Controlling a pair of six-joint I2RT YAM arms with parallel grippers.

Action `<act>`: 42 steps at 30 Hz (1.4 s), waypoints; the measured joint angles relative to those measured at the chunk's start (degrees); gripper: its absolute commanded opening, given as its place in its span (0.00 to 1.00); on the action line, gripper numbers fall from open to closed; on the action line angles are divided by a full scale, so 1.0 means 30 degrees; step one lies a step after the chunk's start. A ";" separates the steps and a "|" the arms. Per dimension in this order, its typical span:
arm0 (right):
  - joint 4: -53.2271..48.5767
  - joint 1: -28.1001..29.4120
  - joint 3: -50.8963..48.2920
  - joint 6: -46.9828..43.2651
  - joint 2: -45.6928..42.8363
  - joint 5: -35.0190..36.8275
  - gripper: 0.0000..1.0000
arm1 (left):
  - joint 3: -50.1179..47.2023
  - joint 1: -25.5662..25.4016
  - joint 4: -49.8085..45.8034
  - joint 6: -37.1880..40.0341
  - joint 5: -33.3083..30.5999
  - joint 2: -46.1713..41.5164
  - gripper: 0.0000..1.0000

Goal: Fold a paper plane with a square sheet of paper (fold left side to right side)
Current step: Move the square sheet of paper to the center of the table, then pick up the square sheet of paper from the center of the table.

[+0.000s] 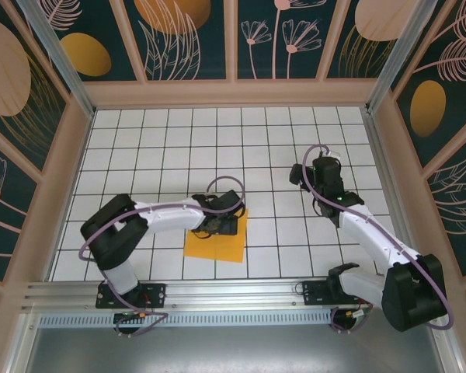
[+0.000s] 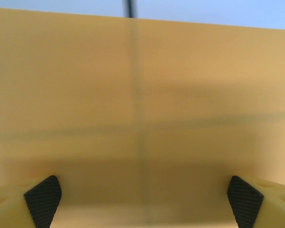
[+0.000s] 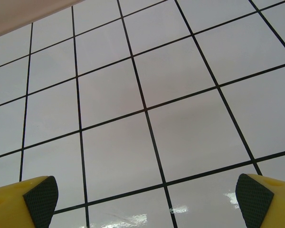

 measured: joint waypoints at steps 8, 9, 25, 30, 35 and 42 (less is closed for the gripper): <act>-0.0211 0.0000 0.0000 0.0015 -0.0168 -0.0015 0.99 | 0.5093 0.0510 0.0364 0.1173 -0.0911 0.4058 0.93; -0.0277 0.0000 -0.0007 0.0022 -0.0248 -0.0015 0.99 | 0.5646 0.0699 0.0386 0.1268 -0.0969 0.4452 0.93; -0.0554 0.0000 -0.0124 0.0211 -0.0648 -0.1989 0.99 | 0.9675 0.2477 0.0678 0.1872 -0.0044 0.6783 0.96; -0.0430 0.0058 0.0204 0.0328 0.1559 -0.3774 0.91 | 0.7359 0.2892 0.1632 0.2120 0.1100 0.3548 0.90; -0.0401 0.0685 0.2237 0.0816 0.5428 -0.4823 0.88 | 0.4269 0.4102 0.3614 0.2266 0.2987 0.0248 0.84; -0.0408 0.1778 0.5901 0.1486 1.0280 -0.5027 0.89 | 0.1632 0.4503 0.4976 0.2280 0.5049 0.0612 0.83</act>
